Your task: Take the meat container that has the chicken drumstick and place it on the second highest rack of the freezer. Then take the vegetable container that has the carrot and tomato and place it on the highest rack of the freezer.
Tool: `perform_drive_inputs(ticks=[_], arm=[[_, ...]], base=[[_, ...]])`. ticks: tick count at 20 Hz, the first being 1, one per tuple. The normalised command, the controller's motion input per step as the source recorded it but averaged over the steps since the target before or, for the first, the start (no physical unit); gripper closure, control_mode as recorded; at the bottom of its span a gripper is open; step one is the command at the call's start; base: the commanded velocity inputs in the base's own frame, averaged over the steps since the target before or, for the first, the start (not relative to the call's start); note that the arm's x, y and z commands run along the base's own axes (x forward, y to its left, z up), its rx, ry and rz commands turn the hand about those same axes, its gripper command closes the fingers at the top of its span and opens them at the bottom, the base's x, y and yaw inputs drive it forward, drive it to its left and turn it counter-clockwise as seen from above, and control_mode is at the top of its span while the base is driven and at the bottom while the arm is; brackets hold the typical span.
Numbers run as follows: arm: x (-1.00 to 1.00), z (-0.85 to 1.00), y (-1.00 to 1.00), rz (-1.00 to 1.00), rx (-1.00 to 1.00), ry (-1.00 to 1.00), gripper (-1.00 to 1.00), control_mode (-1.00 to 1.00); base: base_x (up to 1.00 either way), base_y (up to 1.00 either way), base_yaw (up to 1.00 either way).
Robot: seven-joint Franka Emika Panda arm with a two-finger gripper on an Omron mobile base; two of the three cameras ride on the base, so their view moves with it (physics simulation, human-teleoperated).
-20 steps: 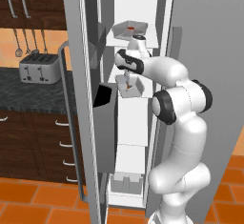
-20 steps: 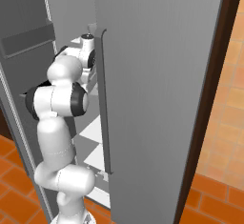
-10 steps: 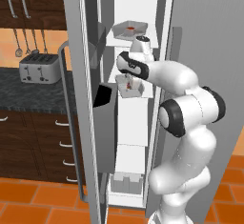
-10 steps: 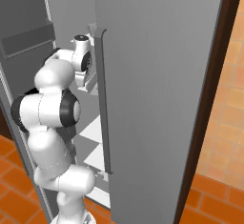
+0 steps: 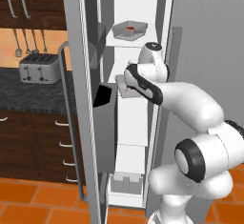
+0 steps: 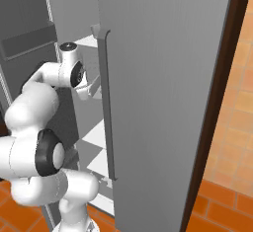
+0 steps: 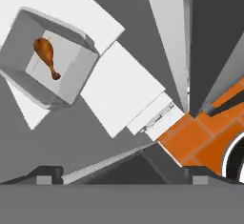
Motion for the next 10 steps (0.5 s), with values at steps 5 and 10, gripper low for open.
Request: perform_drive_inputs(ticks=[5, 10], arm=[[-1.00, 0.97, -0.21, 0.56, -0.01, -0.01, -1.00, -1.00], [-1.00, 0.53, -0.10, 0.57, -0.02, 0.00, -1.00, -1.00]], base=[[0.00, 0.00, 0.00], [0.00, 0.00, 0.00]])
